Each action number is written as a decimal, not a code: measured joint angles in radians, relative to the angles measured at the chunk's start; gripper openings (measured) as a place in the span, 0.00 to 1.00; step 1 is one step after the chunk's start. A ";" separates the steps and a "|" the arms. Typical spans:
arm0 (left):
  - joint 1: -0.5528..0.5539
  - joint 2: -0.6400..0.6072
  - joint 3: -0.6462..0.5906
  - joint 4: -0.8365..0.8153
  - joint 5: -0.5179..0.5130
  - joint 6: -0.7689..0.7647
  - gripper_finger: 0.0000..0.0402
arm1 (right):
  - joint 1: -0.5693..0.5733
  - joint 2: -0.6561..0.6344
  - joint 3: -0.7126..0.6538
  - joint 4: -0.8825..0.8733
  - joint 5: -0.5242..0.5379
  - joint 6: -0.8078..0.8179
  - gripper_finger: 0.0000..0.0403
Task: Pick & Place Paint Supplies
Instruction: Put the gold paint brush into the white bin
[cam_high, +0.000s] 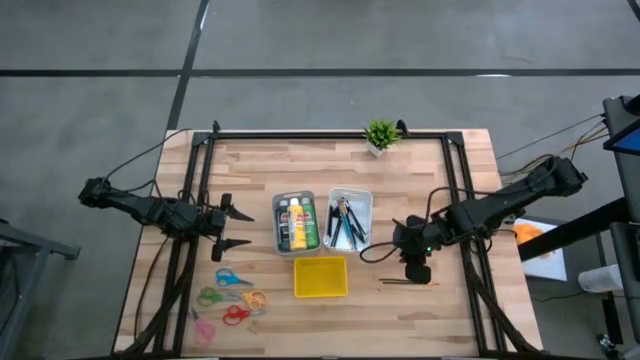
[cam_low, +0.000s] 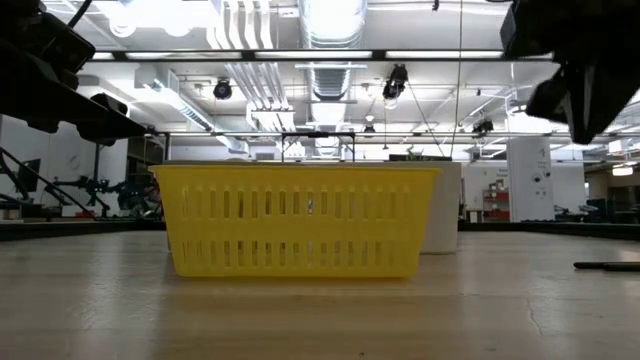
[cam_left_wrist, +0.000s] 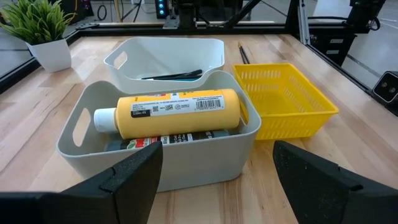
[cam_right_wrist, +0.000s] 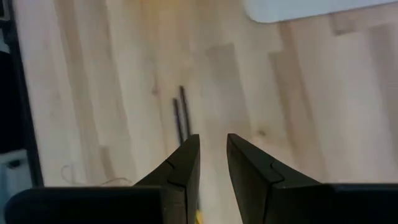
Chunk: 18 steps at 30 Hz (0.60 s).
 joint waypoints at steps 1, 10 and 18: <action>0.000 0.000 0.000 0.000 0.000 0.000 0.76 | 0.010 0.000 -0.023 0.040 0.000 0.019 0.20; 0.000 0.000 0.000 0.000 0.000 0.000 0.76 | 0.085 0.001 -0.201 0.329 0.002 0.134 0.20; 0.000 0.000 0.000 0.000 0.000 0.000 0.76 | 0.137 0.001 -0.229 0.347 0.078 0.156 0.20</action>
